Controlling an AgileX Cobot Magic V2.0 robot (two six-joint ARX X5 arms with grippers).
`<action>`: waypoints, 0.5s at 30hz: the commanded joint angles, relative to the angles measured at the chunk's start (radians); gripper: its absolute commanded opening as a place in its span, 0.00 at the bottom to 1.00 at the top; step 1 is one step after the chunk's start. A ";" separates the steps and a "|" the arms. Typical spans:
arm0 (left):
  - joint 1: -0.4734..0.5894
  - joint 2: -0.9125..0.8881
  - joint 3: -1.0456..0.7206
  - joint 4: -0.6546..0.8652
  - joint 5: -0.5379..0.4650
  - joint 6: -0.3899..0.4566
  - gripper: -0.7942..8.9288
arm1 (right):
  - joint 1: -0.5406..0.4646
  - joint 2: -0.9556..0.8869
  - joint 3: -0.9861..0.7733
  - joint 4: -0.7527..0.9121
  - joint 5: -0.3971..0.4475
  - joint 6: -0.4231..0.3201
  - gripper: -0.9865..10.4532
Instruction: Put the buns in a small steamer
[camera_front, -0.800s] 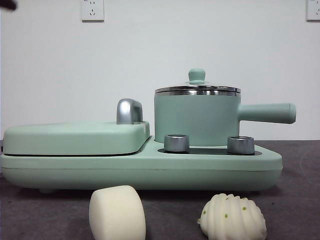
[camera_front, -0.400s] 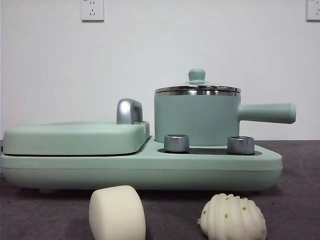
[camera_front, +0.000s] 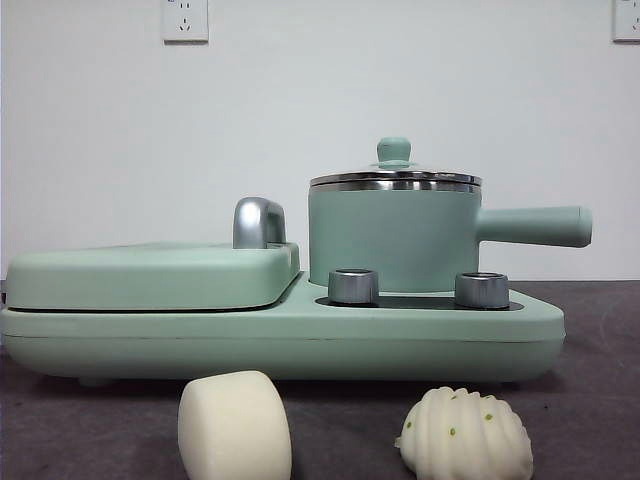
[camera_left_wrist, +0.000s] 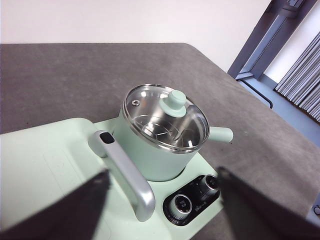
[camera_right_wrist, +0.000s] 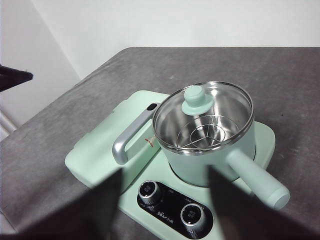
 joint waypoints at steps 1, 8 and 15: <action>-0.003 0.010 0.018 0.011 0.005 0.014 0.58 | 0.002 0.005 0.019 0.010 0.003 -0.012 0.48; -0.006 0.031 0.019 0.065 0.005 -0.046 0.58 | 0.002 0.005 0.019 0.010 0.003 -0.011 0.48; -0.019 0.138 0.086 -0.006 0.005 -0.032 0.60 | 0.002 0.005 0.019 0.010 0.003 -0.011 0.48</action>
